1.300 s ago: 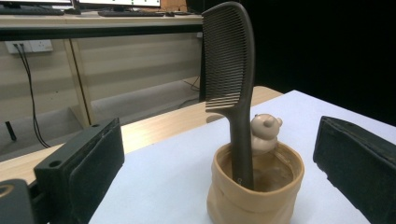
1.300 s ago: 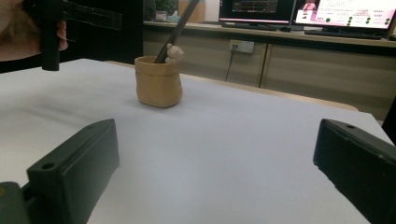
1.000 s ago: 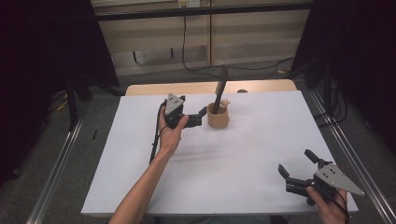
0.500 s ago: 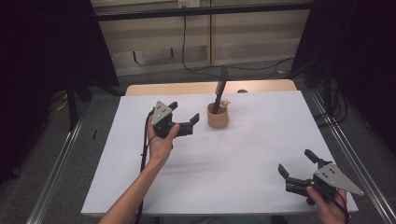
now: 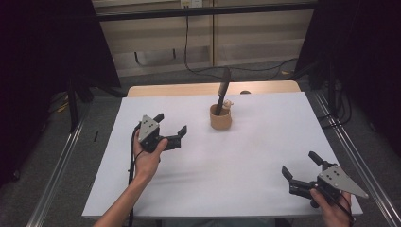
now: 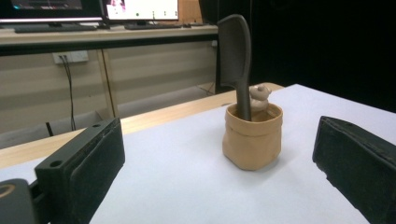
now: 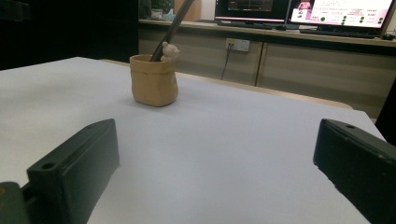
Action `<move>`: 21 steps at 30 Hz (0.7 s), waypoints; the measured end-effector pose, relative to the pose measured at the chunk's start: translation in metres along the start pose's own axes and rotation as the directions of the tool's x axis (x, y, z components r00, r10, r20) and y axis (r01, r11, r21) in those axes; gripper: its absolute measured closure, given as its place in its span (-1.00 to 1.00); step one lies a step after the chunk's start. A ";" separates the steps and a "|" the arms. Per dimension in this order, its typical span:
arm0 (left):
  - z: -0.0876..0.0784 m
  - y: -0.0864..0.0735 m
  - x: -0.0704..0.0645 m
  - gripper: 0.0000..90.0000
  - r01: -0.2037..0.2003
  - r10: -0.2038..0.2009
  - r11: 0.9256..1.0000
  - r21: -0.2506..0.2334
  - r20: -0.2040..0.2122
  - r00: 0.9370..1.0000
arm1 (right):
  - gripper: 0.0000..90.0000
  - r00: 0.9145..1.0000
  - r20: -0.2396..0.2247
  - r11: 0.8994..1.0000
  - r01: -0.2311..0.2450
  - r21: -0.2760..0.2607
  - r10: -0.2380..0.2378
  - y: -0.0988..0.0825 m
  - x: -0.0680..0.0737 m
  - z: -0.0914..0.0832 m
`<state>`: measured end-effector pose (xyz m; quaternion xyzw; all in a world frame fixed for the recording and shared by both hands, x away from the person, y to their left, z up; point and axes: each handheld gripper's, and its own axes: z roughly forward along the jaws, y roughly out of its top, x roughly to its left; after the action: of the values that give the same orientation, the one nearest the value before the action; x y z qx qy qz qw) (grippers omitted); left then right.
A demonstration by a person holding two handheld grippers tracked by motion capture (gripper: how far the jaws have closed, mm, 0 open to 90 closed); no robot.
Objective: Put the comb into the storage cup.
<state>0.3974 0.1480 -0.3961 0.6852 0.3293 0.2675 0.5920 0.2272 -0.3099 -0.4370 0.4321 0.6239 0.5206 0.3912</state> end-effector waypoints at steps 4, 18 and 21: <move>-0.012 -0.003 0.005 -0.95 0.022 -0.022 1.000 0.002 -0.018 1.000 | -1.00 1.000 0.002 1.000 -0.001 0.001 0.001 0.000 0.000 0.000; -0.054 -0.023 0.009 -0.94 0.007 -0.007 1.000 -0.005 -0.099 0.995 | -1.00 1.000 0.007 1.000 -0.005 0.003 0.005 0.000 0.000 0.000; -0.063 -0.025 0.010 -0.95 0.011 -0.013 1.000 -0.015 -0.103 0.995 | -1.00 1.000 0.007 1.000 -0.001 0.001 0.001 0.000 0.000 0.000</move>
<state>0.3524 0.1976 -0.4107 0.6643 0.3615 0.3012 0.5809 0.2275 -0.3096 -0.4368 0.4345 0.6225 0.5191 0.3929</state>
